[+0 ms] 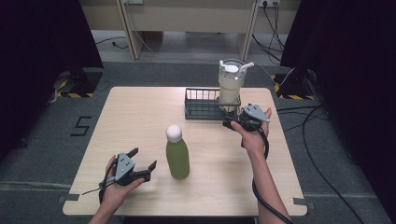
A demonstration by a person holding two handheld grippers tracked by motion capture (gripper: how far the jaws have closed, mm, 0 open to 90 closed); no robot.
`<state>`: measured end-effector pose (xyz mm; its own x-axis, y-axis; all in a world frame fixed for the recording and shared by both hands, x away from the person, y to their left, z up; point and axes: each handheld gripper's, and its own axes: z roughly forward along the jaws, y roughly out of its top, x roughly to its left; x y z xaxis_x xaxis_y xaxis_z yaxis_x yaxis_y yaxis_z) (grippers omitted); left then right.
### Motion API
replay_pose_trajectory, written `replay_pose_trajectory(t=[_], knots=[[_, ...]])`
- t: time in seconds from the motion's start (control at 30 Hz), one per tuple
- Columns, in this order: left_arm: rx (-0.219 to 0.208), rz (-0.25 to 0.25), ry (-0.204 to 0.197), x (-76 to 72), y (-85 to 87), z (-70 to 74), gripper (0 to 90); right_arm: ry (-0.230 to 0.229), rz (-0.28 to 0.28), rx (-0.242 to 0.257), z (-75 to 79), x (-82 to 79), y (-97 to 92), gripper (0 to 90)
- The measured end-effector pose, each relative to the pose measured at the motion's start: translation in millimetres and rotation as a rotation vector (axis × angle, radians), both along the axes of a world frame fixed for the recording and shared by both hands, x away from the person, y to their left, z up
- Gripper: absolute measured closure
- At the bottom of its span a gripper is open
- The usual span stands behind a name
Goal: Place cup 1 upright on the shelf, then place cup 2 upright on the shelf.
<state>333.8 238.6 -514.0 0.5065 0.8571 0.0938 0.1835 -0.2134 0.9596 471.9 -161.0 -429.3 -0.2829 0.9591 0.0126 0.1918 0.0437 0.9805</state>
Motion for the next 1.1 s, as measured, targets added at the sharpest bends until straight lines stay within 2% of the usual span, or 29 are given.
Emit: replay_pose_trajectory(t=[0.3,0.5,0.87,1.1], knots=[[-0.002,0.002,-0.003,-0.3,0.6,0.8,13.5,-0.006,0.012,0.0,-5.1,-24.5,1.0,2.3],[-0.005,0.01,-0.006,-1.0,1.9,1.0,13.5,-0.022,0.026,-0.02,-6.4,-38.3,4.8,2.4],[0.0,0.009,-0.005,-0.9,1.5,1.0,13.5,-0.008,0.06,0.009,-11.6,-58.5,5.2,3.8],[-0.008,0.009,0.002,-0.2,3.5,-0.2,13.5,0.0,0.082,-0.018,-17.1,-70.4,3.8,4.2]])
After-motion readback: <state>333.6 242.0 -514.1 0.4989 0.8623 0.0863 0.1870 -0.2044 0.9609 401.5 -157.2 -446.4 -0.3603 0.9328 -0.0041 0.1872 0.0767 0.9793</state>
